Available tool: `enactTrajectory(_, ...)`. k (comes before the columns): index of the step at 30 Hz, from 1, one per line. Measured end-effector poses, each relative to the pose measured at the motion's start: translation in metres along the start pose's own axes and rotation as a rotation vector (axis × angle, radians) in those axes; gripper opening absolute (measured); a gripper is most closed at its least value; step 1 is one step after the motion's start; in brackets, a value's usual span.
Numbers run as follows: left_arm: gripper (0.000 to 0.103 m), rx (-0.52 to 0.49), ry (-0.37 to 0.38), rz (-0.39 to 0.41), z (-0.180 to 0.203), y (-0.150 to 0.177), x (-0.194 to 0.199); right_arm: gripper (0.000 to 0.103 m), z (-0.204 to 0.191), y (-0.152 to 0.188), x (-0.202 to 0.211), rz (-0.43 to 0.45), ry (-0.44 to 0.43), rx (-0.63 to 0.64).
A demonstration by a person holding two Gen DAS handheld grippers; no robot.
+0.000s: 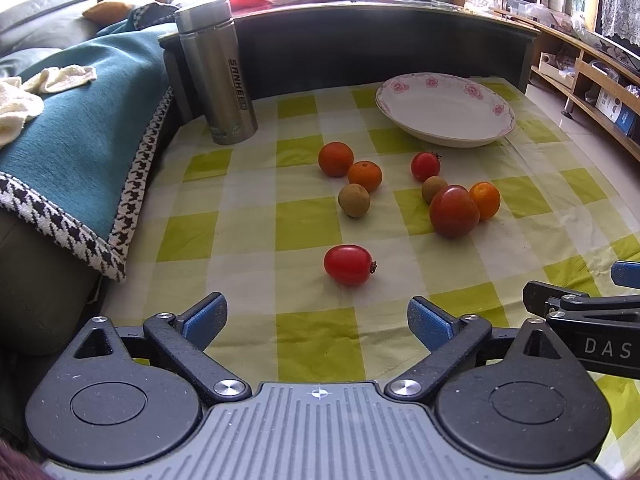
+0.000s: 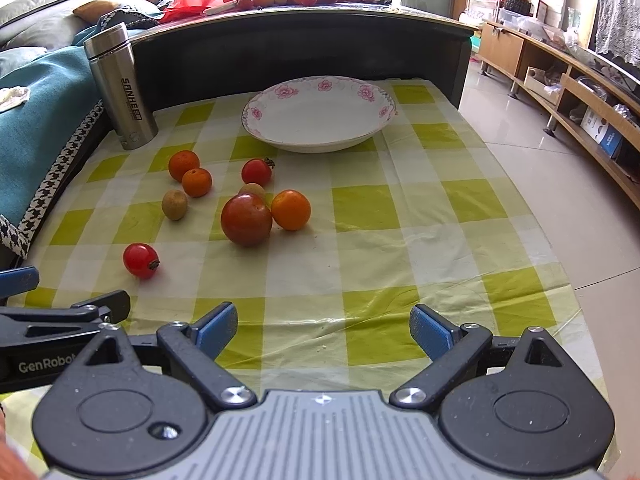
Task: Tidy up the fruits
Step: 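Grasp the large red tomato with the right tool while the left tool grasps a red cherry tomato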
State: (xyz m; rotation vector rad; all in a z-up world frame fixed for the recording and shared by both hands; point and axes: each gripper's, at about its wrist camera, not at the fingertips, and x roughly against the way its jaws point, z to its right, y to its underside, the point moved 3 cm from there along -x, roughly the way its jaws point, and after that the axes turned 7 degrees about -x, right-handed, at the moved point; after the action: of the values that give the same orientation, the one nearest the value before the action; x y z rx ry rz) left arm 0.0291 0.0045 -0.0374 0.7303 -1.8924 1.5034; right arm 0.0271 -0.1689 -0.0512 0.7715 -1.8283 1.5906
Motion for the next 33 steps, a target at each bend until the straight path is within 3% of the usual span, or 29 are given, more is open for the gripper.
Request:
enactTrajectory(6, 0.098, -0.023, 0.002, 0.012, -0.001, -0.003, -0.004, 0.092, -0.006, -0.006, -0.005, 0.003, -0.036, 0.042)
enactTrajectory(16, 0.098, -0.058, 0.027, 0.020, -0.004, -0.012, -0.018, 0.081, -0.008, -0.025, -0.024, -0.018, -0.182, 0.047)
enactTrajectory(20, 0.096, -0.065, 0.022, 0.026, -0.006, -0.013, -0.023, 0.067, -0.015, -0.030, -0.032, -0.040, -0.243, 0.061)
enactTrajectory(26, 0.097, -0.061, 0.092, 0.037, -0.006, -0.015, -0.028, 0.065, -0.025, -0.039, -0.050, -0.067, -0.281, 0.066)
enactTrajectory(30, 0.097, -0.150, 0.057, 0.059, 0.005, -0.016, -0.032, 0.063, -0.035, -0.043, -0.061, -0.066, -0.284, 0.102)
enactTrajectory(33, 0.096, -0.146, 0.077, 0.051, 0.006, -0.016, -0.038, 0.062, -0.039, -0.046, -0.070, -0.072, -0.292, 0.107)
